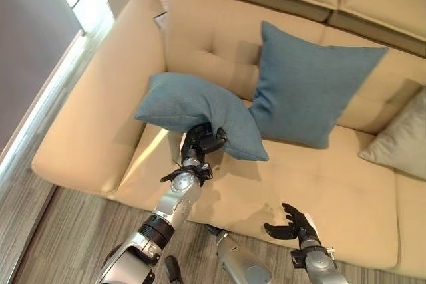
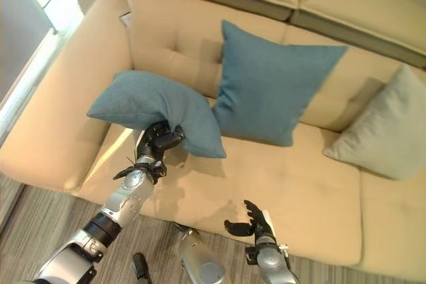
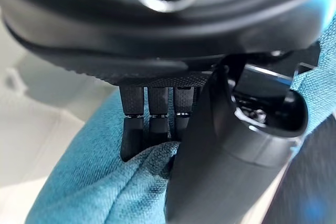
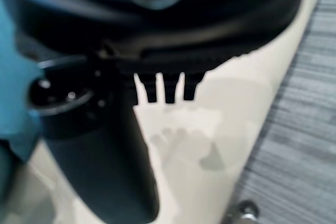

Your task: Pick up all the scattered cushions and arrange them neatly on the sofa.

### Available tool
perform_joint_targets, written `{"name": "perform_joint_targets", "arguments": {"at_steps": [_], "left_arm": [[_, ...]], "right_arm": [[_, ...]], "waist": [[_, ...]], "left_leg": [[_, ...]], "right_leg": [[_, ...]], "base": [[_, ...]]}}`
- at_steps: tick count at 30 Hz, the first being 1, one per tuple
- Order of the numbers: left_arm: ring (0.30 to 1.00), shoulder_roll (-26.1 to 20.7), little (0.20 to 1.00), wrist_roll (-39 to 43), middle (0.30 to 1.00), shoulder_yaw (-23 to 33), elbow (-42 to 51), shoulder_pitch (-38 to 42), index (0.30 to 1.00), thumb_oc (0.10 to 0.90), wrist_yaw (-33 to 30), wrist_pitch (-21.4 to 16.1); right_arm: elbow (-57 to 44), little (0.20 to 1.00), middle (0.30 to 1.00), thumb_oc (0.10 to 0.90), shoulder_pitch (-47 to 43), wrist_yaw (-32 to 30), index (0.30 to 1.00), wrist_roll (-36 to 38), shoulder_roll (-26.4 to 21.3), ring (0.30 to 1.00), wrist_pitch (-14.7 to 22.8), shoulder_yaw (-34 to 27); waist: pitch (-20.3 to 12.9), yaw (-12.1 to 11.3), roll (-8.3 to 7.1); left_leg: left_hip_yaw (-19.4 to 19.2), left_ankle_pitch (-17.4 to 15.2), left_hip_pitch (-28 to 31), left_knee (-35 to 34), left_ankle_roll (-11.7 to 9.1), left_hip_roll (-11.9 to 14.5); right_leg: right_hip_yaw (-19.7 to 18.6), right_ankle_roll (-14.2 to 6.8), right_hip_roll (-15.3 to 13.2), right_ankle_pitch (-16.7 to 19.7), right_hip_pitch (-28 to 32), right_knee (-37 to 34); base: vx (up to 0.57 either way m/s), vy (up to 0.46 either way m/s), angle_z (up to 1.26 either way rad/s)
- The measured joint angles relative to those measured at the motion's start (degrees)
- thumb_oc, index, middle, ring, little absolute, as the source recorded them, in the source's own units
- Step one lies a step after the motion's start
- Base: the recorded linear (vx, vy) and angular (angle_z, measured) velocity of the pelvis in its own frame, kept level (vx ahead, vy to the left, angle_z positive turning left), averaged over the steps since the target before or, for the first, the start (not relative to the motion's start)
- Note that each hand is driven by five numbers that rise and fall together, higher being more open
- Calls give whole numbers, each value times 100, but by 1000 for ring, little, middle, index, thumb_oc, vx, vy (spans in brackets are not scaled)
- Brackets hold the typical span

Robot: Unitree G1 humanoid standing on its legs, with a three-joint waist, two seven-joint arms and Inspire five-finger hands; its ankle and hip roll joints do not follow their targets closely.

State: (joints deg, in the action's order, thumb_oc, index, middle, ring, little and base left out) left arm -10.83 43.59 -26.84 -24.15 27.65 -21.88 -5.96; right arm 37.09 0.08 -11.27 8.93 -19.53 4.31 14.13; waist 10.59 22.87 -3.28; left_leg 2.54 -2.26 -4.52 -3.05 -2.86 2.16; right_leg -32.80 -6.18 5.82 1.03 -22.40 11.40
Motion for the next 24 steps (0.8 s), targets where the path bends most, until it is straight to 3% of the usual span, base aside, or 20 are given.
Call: {"name": "perform_joint_targets", "arguments": {"at_steps": [2, 6, 10, 13, 14, 15, 16, 17, 18, 20, 21, 24], "left_arm": [[300, -126, 300, 18, 300, -22, 0, 20, 300, 400, 126, 5], [300, -473, 300, 25, 300, -221, -2, -60, 300, 400, 160, 17], [300, -555, 300, 23, 300, -211, -15, -95, 300, 400, 190, 44], [300, -672, 300, 20, 300, -182, -12, -265, 300, 400, 403, 85], [300, -774, 300, 20, 300, -214, -12, -303, 300, 400, 433, 113], [300, -814, 300, 18, 300, -387, -10, -367, 300, 400, 534, 210], [300, -812, 300, 17, 300, -395, 23, -419, 300, 400, 600, 258], [300, -815, 300, 17, 300, -399, 191, -505, 300, 400, 685, 350], [300, -842, 300, 17, 300, -400, 271, -573, 300, 400, 743, 365], [300, -1062, 300, 12, 300, -398, 437, -644, 300, 400, 792, 410], [300, -1225, 300, -29, 300, -343, 528, -661, 300, 400, 791, 447], [300, -1163, 300, -277, 300, 108, 545, -731, 300, 400, 757, 452]], "right_arm": [[-154, 900, 900, 800, 100, 44, 900, -27, 6, 900, -3, 3], [-125, 900, 900, 800, 516, 154, 900, -142, 12, 900, -21, 124], [45, 900, 900, 800, 665, 253, 900, -191, 111, 900, -111, 110], [203, 900, 900, 800, 649, 248, 900, -243, 164, 900, -131, 122], [293, 900, 900, 800, 616, 247, 900, -289, 191, 900, -159, 130], [429, 900, 900, 800, 619, 252, 900, -377, 208, 900, -224, 159], [489, 900, 900, 800, 596, 248, 900, -405, 203, 900, -236, 156], [466, 900, 900, 800, 548, 254, 900, -447, 108, 900, -273, 134], [433, 900, 900, 800, 540, 255, 900, -490, 66, 900, -271, 109], [288, 900, 900, 800, 492, 272, 900, -594, 55, 900, -278, 112], [258, 900, 900, 800, 350, 295, 900, -628, 53, 900, -267, 131], [204, 900, 900, 800, 86, 326, 900, -645, 41, 900, -224, 111]], "waist": [[-88, 70, -138], [-374, 18, -402], [-524, 17, -563], [-543, -69, -593], [-527, -142, -566], [-491, -306, -500], [-427, -444, -399], [-235, -623, -99], [-207, -741, 55], [-202, -913, 82], [-192, -979, 106], [-181, -1111, 88]], "left_leg": [[-75, -14, 50, -32, -6, -133], [-581, -86, 446, -151, 240, -383], [-1041, -246, 551, 45, 512, -713], [-1261, -387, 465, 339, 677, -811], [-1346, -436, 415, 466, 729, -790], [-1460, -422, 502, 420, 757, -760], [-1486, -377, 510, 403, 822, -705], [-1528, -325, 586, 291, 810, -548], [-1531, -294, 589, 233, 779, -479], [-1505, -269, 675, 201, 715, -507], [-1471, -205, 722, 155, 587, -480], [-1458, -124, 790, 58, 458, -365]], "right_leg": [[-33, -104, -112, 96, 5, -88], [185, -213, -392, 447, 335, -620], [260, -498, -628, 736, 391, -787], [469, -527, -740, 860, 356, -768], [948, -505, -807, 994, 304, -782], [2343, -372, -904, 1008, 249, -817], [2586, -259, -912, 785, 268, -668], [2969, -119, -856, 319, 187, 60], [2972, -151, -842, 240, 264, 194], [2938, -180, -957, 146, 731, -292], [2935, 70, -940, 376, 1098, -941], [2930, 307, -801, 594, 1295, -1289]], "base": [[-39, 131, -52], [-90, 169, -57], [-123, 177, -58], [-111, 62, -43], [-147, 12, -36], [-128, -2, -22], [-134, -10, -14], [1, -39, -6], [50, -58, -8], [62, -102, -4], [41, -120, 2], [37, -106, -3]]}}
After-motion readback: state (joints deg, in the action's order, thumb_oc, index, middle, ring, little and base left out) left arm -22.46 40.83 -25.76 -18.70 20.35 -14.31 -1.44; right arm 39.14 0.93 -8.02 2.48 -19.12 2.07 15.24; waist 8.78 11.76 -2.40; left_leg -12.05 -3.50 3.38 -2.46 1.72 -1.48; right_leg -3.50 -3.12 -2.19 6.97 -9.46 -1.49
